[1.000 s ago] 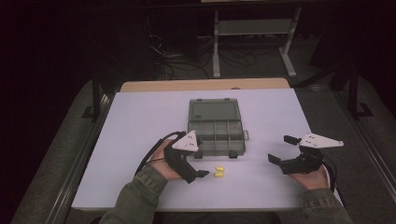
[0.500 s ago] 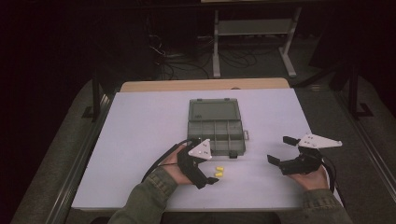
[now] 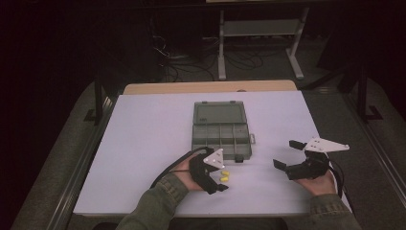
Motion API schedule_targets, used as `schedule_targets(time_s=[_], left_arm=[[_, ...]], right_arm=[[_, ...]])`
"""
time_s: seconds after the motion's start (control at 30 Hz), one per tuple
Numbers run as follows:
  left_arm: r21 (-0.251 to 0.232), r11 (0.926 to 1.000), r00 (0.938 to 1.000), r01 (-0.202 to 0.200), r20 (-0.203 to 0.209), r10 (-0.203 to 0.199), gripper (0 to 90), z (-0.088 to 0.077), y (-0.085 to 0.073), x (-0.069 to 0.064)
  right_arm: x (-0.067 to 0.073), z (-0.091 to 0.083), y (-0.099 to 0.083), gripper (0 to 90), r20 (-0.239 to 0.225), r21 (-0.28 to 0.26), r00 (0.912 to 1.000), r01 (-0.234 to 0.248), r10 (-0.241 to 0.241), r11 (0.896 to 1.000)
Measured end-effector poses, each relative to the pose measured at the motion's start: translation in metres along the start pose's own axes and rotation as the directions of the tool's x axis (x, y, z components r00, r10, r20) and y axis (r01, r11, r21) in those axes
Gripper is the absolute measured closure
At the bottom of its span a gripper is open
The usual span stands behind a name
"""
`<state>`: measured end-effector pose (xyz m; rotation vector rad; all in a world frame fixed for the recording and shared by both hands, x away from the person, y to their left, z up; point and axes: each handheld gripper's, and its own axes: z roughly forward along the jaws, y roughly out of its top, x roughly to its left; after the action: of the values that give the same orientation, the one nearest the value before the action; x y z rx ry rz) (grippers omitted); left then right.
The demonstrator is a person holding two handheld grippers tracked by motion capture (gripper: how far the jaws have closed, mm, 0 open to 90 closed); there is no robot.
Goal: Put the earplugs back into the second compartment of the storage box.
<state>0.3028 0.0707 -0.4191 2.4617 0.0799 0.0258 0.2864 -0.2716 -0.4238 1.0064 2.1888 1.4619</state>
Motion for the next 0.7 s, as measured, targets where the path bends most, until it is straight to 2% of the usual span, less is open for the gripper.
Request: schedule_targets(time_s=[0.07, 0.17, 0.33, 0.53, 0.57, 0.63, 0.7], left_arm=[[0.017, 0.9998, 1.0, -0.007, -0.005, 0.007, 37.1, 0.003, 0.0, 0.0], [0.039, 0.9991, 0.9999, -0.014, 0.0, 0.014, 40.1, 0.006, -0.001, 0.0], [0.071, 0.997, 0.9994, -0.032, -0.013, 0.033, 53.2, 0.011, -0.001, -0.001], [0.087, 0.9955, 0.9992, -0.037, -0.014, 0.039, 65.0, 0.016, -0.001, -0.001], [0.089, 0.9952, 0.999, -0.041, -0.016, 0.042, 70.3, 0.016, -0.001, -0.001], [0.092, 0.9943, 0.998, -0.053, -0.029, 0.056, 73.3, 0.016, 0.0, -0.002], [0.101, 0.9937, 0.9987, -0.047, -0.015, 0.049, 78.4, 0.016, 0.002, -0.001]], right_arm=[[0.0, 0.0, 0.0, 1.4, -0.012, 0.005, 0.9999, 0.003, -0.003, 1.0], [0.001, 0.001, 0.0, 1.4, -0.013, 0.006, 0.9999, 0.006, -0.006, 1.0], [0.0, 0.001, 0.0, 1.4, -0.013, 0.008, 0.9999, 0.007, -0.007, 1.0], [0.0, 0.001, 0.0, 1.4, -0.011, 0.006, 0.9999, 0.008, -0.008, 1.0], [0.0, 0.001, 0.0, 1.4, -0.009, 0.005, 0.9999, 0.008, -0.008, 1.0], [0.0, 0.0, 0.0, 1.4, -0.009, 0.004, 0.9999, 0.008, -0.008, 1.0], [0.0, 0.001, 0.0, 1.4, -0.009, 0.004, 0.9999, 0.009, -0.009, 1.0]])
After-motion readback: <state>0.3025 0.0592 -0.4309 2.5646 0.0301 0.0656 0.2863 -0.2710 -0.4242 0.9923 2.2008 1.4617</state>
